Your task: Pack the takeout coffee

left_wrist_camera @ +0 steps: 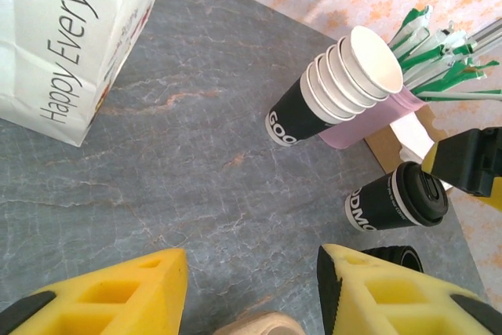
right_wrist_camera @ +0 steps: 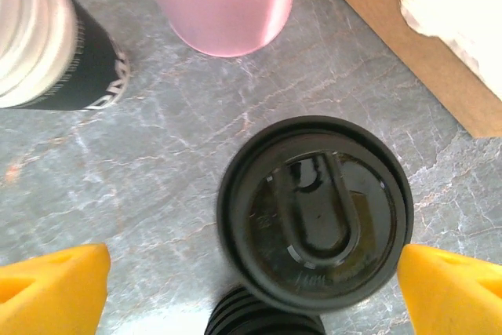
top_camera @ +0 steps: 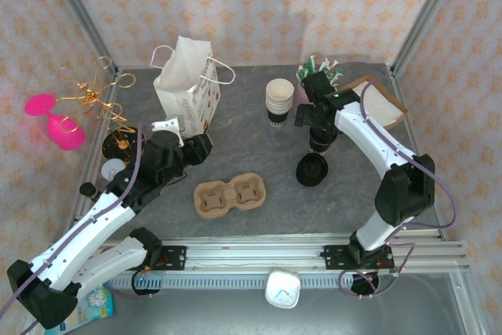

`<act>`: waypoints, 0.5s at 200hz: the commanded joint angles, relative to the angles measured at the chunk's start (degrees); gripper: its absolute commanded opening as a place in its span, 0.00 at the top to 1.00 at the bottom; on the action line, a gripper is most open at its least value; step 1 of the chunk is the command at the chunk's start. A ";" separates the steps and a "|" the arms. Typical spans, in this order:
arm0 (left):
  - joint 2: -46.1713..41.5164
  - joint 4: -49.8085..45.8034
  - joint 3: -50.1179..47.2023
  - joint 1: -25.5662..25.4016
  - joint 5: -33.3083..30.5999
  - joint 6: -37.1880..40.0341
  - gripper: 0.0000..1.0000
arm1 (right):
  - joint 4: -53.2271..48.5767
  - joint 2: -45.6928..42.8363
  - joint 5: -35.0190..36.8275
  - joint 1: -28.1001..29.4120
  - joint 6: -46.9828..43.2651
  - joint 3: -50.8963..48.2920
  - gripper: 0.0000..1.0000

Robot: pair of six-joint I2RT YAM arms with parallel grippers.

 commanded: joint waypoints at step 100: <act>-12.66 -21.57 1.01 -0.40 -10.18 -2.29 0.48 | -2.50 -0.54 0.56 35.59 16.00 1.37 0.16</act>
